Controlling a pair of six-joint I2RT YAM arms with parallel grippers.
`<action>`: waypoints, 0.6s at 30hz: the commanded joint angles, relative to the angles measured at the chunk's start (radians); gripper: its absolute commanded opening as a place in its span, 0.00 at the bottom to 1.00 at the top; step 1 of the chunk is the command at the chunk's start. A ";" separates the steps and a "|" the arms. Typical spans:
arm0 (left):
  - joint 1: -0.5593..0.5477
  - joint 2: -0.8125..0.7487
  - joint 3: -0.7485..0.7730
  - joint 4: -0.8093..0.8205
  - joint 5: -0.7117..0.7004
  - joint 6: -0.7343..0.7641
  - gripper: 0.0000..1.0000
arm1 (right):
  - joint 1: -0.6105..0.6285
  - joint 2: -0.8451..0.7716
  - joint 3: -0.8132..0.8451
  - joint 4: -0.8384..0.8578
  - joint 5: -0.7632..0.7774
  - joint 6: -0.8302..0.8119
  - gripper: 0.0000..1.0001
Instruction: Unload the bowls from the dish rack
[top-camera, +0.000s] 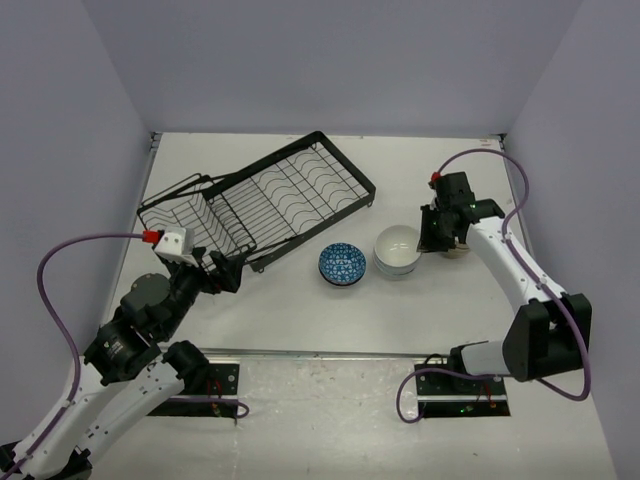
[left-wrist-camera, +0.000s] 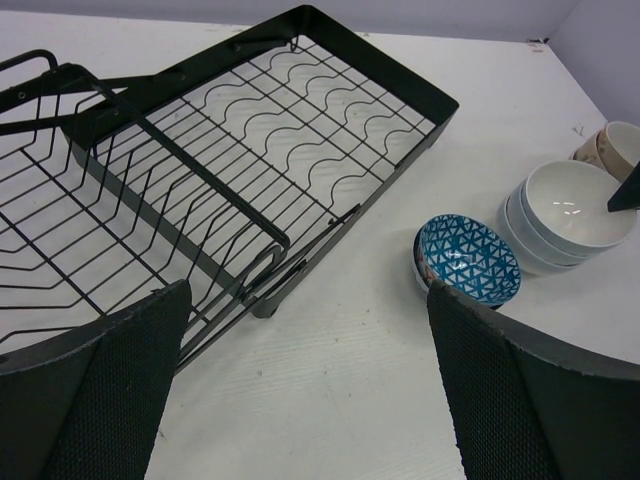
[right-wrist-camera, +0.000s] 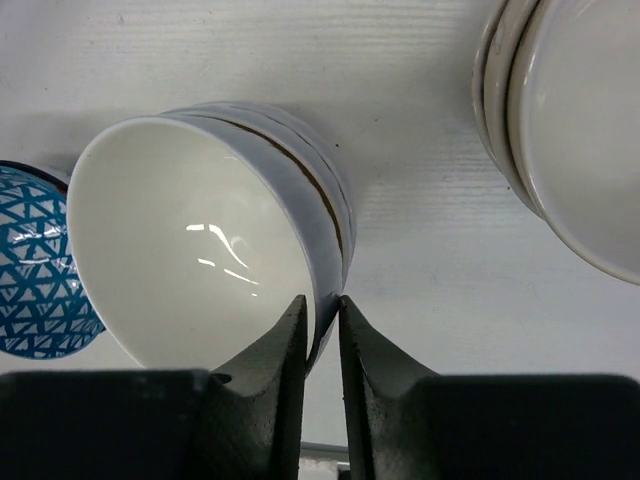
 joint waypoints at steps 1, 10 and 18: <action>0.002 0.005 -0.010 0.047 0.011 0.022 1.00 | 0.000 -0.035 0.008 -0.021 0.037 0.008 0.17; 0.004 0.008 -0.010 0.050 0.017 0.024 1.00 | 0.002 -0.009 -0.025 -0.005 0.032 0.017 0.09; 0.030 0.004 -0.005 0.047 -0.011 0.021 1.00 | 0.000 0.002 -0.026 0.012 0.012 0.018 0.09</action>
